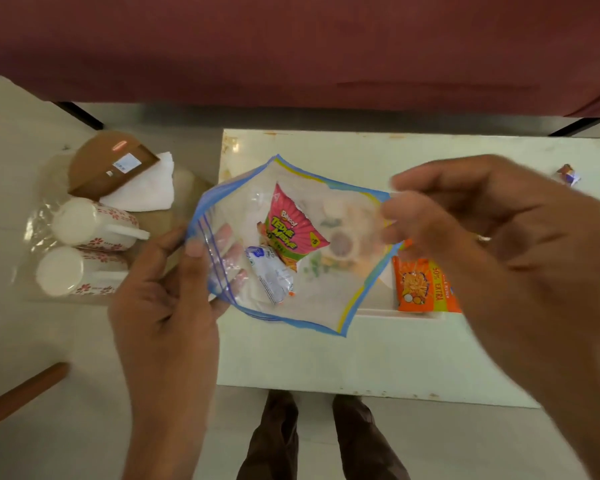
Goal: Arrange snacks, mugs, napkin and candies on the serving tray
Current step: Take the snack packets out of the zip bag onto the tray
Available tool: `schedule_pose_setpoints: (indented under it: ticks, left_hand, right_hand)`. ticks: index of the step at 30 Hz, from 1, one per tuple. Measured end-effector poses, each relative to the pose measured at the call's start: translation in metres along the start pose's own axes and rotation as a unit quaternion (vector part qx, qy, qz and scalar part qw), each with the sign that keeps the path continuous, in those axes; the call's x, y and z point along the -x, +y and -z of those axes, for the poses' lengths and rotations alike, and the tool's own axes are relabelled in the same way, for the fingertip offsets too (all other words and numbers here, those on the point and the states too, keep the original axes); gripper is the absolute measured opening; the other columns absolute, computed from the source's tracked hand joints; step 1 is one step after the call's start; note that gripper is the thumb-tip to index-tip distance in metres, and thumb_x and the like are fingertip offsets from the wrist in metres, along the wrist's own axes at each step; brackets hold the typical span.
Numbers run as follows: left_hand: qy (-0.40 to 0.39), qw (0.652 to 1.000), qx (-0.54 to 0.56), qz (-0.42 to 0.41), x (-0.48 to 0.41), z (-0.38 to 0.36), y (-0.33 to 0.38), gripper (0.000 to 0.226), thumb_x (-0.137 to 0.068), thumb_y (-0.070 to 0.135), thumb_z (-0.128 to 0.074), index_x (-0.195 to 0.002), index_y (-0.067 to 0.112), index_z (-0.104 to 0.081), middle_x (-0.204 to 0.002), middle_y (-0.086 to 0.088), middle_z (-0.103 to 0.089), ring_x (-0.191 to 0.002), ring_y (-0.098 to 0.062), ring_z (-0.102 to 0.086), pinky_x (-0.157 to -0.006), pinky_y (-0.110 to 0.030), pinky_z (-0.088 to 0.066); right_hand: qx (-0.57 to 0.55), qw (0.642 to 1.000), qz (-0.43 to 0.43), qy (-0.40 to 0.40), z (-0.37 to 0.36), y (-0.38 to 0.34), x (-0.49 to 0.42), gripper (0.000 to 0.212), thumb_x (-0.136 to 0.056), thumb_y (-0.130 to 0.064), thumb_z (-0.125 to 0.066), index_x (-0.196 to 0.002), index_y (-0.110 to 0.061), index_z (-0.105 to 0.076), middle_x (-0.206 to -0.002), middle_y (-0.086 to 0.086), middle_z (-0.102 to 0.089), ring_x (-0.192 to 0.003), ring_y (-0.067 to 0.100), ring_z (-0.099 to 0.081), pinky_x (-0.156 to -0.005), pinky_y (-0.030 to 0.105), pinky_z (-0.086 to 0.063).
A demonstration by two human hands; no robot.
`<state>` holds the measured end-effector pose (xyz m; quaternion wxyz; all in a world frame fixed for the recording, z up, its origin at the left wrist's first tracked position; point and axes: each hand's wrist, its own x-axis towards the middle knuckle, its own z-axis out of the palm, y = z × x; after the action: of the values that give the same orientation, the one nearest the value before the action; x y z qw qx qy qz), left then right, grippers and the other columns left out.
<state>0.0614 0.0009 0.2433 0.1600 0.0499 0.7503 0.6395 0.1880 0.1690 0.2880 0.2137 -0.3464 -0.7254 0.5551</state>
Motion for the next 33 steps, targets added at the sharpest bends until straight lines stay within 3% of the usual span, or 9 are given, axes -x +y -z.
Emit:
schedule_pose_setpoints:
  ticks: [4, 7, 9, 11, 17, 22, 24, 27, 33]
  left_hand:
    - [-0.014, 1.000, -0.002, -0.008, 0.016, -0.003, 0.007, 0.020, -0.101, 0.020, -0.055, -0.112, 0.027, -0.070, -0.100, 0.007, -0.079, -0.095, -0.016, -0.076, -0.071, -0.028, -0.062]
    - [-0.032, 0.999, -0.006, -0.014, 0.032, -0.005, 0.013, 0.020, -0.098, 0.025, -0.056, -0.111, 0.028, -0.071, -0.096, 0.005, -0.080, -0.092, -0.015, -0.077, -0.072, -0.030, -0.062]
    - [-0.038, 0.999, -0.006, -0.021, 0.041, -0.006, 0.016, 0.021, -0.095, 0.026, -0.056, -0.109, 0.028, -0.072, -0.092, 0.007, -0.080, -0.089, -0.013, -0.077, -0.070, -0.029, -0.062]
    - [-0.037, 0.999, 0.003, -0.016, 0.050, -0.008, 0.018, 0.023, -0.093, 0.026, -0.057, -0.108, 0.029, -0.074, -0.088, 0.006, -0.080, -0.087, -0.013, -0.078, -0.069, -0.028, -0.063]
    - [-0.066, 0.998, -0.001, -0.005, 0.055, -0.009, 0.016, 0.025, -0.091, 0.026, -0.056, -0.107, 0.030, -0.075, -0.093, 0.006, -0.080, -0.091, -0.013, -0.077, -0.071, -0.030, -0.063]
    - [-0.070, 0.997, -0.033, -0.012, 0.043, 0.000, 0.009, 0.023, -0.093, 0.030, -0.056, -0.110, 0.033, -0.073, -0.100, 0.003, -0.079, -0.097, -0.018, -0.076, -0.082, -0.048, -0.061]
    - [-0.068, 0.997, -0.044, -0.015, 0.035, 0.005, 0.007, 0.024, -0.095, 0.031, -0.056, -0.111, 0.033, -0.072, -0.100, 0.005, -0.079, -0.097, -0.017, -0.076, -0.082, -0.049, -0.061]
    - [-0.064, 0.996, -0.058, -0.023, 0.023, 0.010, 0.005, 0.025, -0.097, 0.030, -0.054, -0.116, 0.027, -0.071, -0.100, 0.006, -0.079, -0.095, -0.016, -0.076, -0.081, -0.047, -0.061]
    - [-0.052, 0.996, -0.061, -0.033, 0.002, 0.009, 0.004, 0.024, -0.099, 0.030, -0.052, -0.114, 0.026, -0.070, -0.100, 0.006, -0.079, -0.095, -0.015, -0.076, -0.081, -0.048, -0.061]
  right_hand:
    - [0.186, 0.973, -0.043, -0.128, -0.046, 0.003, -0.004, 0.020, -0.091, -0.037, -0.065, -0.108, -0.026, -0.068, -0.097, -0.012, -0.072, -0.091, 0.005, -0.068, -0.080, 0.027, -0.056]
    - [0.374, 0.903, -0.081, -0.194, -0.068, 0.022, -0.013, 0.042, -0.091, -0.043, -0.062, -0.122, -0.018, -0.049, -0.113, 0.003, -0.059, -0.111, 0.026, -0.057, -0.078, 0.033, -0.042]
    - [0.405, 0.880, -0.133, -0.210, -0.080, 0.034, -0.021, 0.047, -0.090, -0.040, -0.064, -0.123, -0.013, -0.044, -0.115, 0.008, -0.054, -0.113, 0.030, -0.054, -0.074, 0.032, -0.035]
    - [0.416, 0.865, -0.170, -0.221, -0.091, 0.045, -0.029, 0.046, -0.092, -0.032, -0.062, -0.129, -0.010, -0.047, -0.126, 0.011, -0.056, -0.119, 0.033, -0.055, -0.082, 0.034, -0.041]
    - [0.488, 0.820, -0.146, -0.261, -0.099, 0.063, -0.030, 0.034, -0.101, -0.015, -0.042, -0.130, -0.016, -0.058, -0.137, 0.010, -0.056, -0.128, 0.031, -0.051, -0.098, 0.035, -0.041]
    - [0.403, 0.869, -0.161, -0.239, -0.117, 0.084, -0.027, 0.031, -0.094, -0.015, -0.050, -0.123, -0.010, -0.058, -0.126, 0.013, -0.062, -0.118, 0.033, -0.058, -0.087, 0.032, -0.045]
    - [0.362, 0.895, -0.167, -0.200, -0.118, 0.083, -0.026, 0.026, -0.091, -0.019, -0.056, -0.116, -0.011, -0.058, -0.112, 0.016, -0.066, -0.106, 0.038, -0.060, -0.077, 0.034, -0.044]
    - [0.331, 0.919, -0.153, -0.152, -0.112, 0.071, -0.022, 0.031, -0.089, -0.023, -0.060, -0.119, -0.016, -0.056, -0.108, 0.015, -0.068, -0.101, 0.039, -0.061, -0.079, 0.038, -0.050]
    - [0.250, 0.960, -0.078, -0.101, -0.082, 0.021, -0.005, 0.033, -0.089, -0.032, -0.064, -0.121, -0.028, -0.057, -0.106, -0.004, -0.074, -0.093, 0.020, -0.071, -0.077, 0.042, -0.058]
